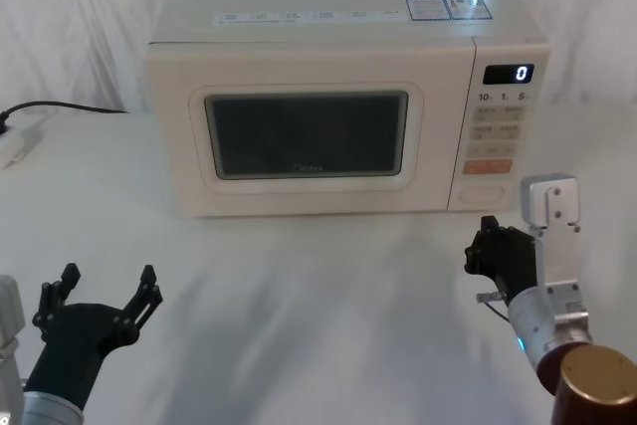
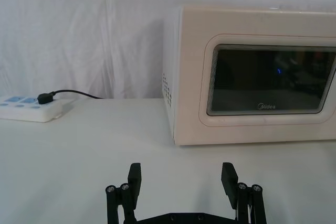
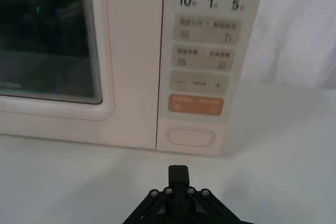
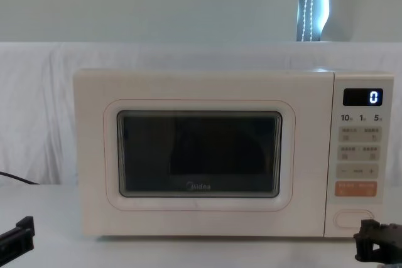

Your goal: Press the button to open the microwave door with one hand; close the microwave door with the other hand.

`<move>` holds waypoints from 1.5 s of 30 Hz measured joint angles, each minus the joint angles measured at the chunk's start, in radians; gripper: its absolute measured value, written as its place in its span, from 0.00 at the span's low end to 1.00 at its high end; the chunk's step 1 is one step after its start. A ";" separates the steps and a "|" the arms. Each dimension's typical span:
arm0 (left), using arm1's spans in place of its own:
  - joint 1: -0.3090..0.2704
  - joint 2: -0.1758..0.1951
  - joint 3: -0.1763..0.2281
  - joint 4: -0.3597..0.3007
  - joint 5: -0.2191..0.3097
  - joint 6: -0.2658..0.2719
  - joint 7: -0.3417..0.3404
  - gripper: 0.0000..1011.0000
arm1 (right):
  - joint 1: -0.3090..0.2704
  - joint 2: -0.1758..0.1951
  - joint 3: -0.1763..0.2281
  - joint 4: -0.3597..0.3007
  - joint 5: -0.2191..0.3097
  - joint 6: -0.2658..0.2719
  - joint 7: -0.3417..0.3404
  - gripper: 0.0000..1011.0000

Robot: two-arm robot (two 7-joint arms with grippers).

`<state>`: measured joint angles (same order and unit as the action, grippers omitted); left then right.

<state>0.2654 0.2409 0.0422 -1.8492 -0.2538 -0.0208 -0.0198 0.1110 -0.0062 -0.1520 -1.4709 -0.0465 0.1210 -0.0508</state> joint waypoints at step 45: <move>0.000 0.000 0.000 0.000 0.000 0.000 0.000 0.99 | 0.247 -0.107 0.110 0.353 -0.078 -0.073 -0.048 0.00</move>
<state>0.2655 0.2410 0.0421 -1.8492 -0.2538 -0.0208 -0.0199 0.3584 -0.1132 -0.0423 -1.1175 -0.1241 0.0480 -0.0992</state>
